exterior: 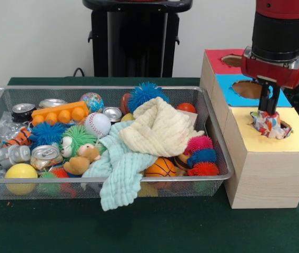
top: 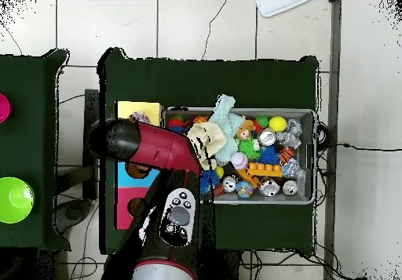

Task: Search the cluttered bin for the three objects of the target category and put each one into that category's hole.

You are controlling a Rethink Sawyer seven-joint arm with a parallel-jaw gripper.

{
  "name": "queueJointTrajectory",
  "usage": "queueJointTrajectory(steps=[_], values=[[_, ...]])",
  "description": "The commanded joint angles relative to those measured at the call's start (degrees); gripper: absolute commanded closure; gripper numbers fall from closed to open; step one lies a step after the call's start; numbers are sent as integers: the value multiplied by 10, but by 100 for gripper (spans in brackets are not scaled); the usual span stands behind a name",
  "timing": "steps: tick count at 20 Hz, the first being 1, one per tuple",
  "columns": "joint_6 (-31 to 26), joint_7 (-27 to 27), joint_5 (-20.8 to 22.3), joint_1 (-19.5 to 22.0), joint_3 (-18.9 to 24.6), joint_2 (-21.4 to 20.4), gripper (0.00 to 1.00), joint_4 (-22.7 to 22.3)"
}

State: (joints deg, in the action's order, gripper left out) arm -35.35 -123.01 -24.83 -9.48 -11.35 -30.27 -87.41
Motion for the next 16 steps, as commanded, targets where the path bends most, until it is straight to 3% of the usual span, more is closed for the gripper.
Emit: queueJointTrajectory(steps=[1, 16], values=[[35, -114, -20, 9, 46, 34, 100, -38], [84, -113, -44, 17, 81, 33, 100, -47]])
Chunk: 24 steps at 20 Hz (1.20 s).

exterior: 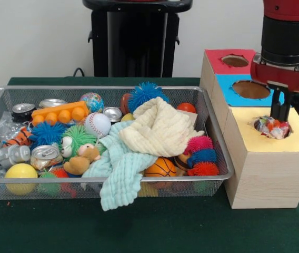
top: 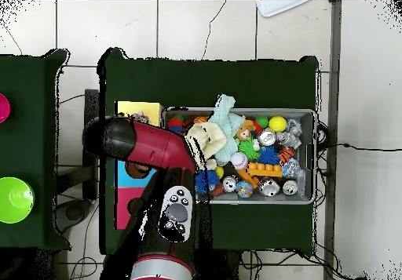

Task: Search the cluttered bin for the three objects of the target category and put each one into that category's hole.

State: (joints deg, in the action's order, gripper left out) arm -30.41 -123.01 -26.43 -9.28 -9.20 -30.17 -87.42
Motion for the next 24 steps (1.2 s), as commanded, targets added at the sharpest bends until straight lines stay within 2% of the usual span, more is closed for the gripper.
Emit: queueJointTrajectory(steps=[1, 5, 10, 16, 19, 24], values=[[32, -115, -28, 13, 56, 34, 100, -45], [35, -117, -19, 8, 42, 51, 100, -34], [53, -102, -4, 10, 36, 78, 100, -24], [76, -76, 28, 13, 9, 118, 100, -13], [86, -74, 30, 13, 2, 132, 100, -7], [117, -66, 23, 25, 18, 154, 100, 7]])
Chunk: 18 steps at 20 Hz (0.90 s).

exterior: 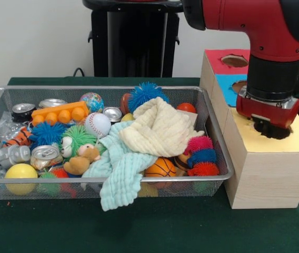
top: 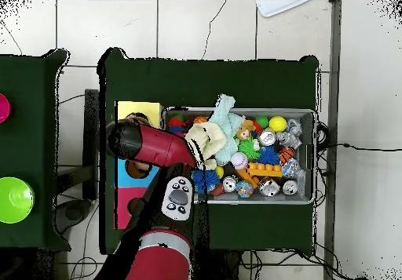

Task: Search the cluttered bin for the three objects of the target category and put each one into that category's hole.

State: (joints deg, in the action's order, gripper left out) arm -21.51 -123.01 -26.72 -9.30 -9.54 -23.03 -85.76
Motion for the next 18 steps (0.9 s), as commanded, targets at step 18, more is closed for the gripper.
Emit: queueJointTrajectory(steps=[18], values=[[-77, -71, 20, 16, 13, -19, 100, -56]])
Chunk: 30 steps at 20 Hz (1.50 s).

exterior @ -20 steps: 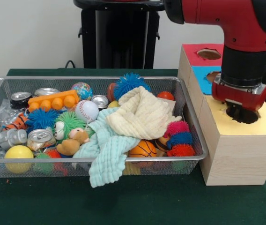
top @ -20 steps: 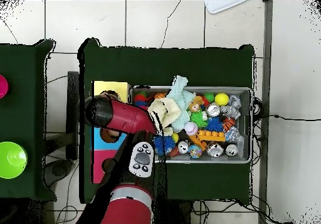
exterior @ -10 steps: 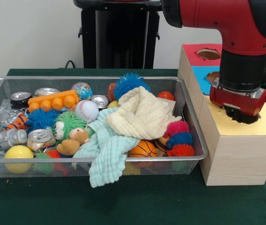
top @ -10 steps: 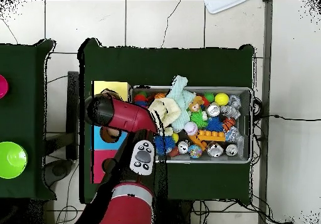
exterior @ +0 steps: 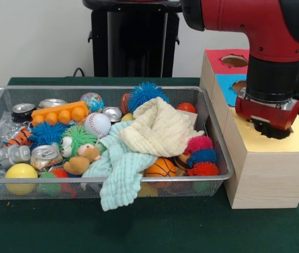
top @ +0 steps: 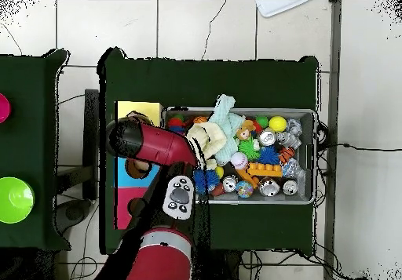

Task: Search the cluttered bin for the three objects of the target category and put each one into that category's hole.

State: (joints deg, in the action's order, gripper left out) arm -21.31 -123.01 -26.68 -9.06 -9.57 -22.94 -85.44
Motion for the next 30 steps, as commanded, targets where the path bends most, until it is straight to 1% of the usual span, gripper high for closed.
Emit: queueJointTrajectory(steps=[1, 4, 8, 13, 17, 21, 24, 26, 30], values=[[-99, -72, 20, 11, 9, -32, 100, -59], [-137, -80, 19, 7, 2, -58, 100, -60], [-167, -90, 18, 4, -5, -78, 100, -59], [-166, -93, 15, 4, -4, -84, 100, -63], [-181, -95, 15, 2, -7, -95, 100, -63], [-187, -83, 24, 4, -13, -107, 100, -67], [-181, -68, 38, 5, -23, -111, 100, -70], [-162, -49, 55, 8, -31, -114, 100, -70], [-129, 10, 113, 21, -47, -136, 100, -64]])
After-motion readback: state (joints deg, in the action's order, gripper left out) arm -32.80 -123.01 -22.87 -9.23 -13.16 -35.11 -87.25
